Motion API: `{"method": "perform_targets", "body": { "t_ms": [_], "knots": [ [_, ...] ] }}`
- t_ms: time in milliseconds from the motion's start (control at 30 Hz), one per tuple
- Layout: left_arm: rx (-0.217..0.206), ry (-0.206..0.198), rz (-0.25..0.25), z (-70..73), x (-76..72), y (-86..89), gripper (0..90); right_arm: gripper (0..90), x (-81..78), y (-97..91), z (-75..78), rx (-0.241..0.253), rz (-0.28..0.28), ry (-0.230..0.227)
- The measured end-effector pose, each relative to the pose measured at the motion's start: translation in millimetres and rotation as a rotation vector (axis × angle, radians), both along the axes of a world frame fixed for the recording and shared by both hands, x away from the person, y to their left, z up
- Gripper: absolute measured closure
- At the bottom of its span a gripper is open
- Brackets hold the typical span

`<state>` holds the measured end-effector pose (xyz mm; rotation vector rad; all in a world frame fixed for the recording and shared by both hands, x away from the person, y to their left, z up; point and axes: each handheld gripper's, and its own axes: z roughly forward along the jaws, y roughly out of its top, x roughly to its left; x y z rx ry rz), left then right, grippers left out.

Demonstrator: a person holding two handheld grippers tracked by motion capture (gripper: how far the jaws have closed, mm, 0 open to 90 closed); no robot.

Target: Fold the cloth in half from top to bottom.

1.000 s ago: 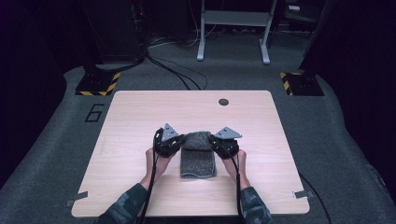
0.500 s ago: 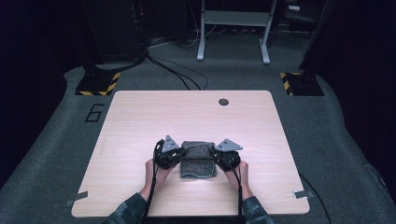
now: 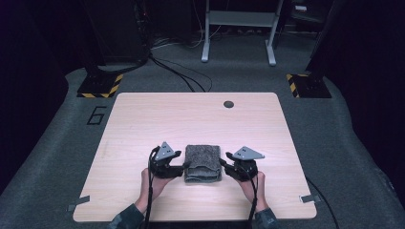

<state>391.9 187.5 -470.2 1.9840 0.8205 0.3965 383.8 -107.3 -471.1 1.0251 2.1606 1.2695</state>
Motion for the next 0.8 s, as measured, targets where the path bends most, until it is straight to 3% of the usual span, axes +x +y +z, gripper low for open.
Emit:
{"method": "perform_targets", "body": {
  "t_ms": [67, 133, 167, 200, 233, 400, 667, 800],
  "knots": [
    [0.020, 0.006, 0.040, 1.5, 12.2, 0.6, 35.8, 54.6, 5.9, 3.8, 1.9, -0.007, -0.003, 0.031],
    [0.042, 0.020, 0.043, -0.5, 16.9, -0.4, 33.7, 49.5, 11.5, 10.7, -1.1, -0.025, -0.003, 0.056],
    [0.073, 0.068, 0.042, -8.5, 24.0, -4.5, 31.6, 48.2, 14.3, 14.6, -4.3, -0.041, -0.001, 0.079],
    [0.073, 0.068, 0.042, -8.5, 24.0, -4.5, 30.9, 48.2, 14.3, 14.6, -4.3, -0.041, -0.001, 0.079],
    [0.131, 0.090, 0.030, -17.4, 25.0, -8.2, 29.9, 44.9, 14.8, 22.9, -13.6, -0.069, 0.004, 0.122],
    [0.184, 0.127, 0.016, -36.8, 16.8, -11.7, 26.8, 38.7, 10.0, 29.6, -31.1, -0.133, -0.007, 0.176],
    [0.230, 0.126, 0.020, -45.9, 9.0, -9.2, 22.2, 28.2, 5.8, 26.0, -45.7, -0.200, -0.013, 0.218],
    [0.232, 0.107, 0.038, -48.3, 6.5, -8.9, 19.9, 22.4, 3.5, 24.4, -49.0, -0.197, -0.024, 0.208]
  ]
}}
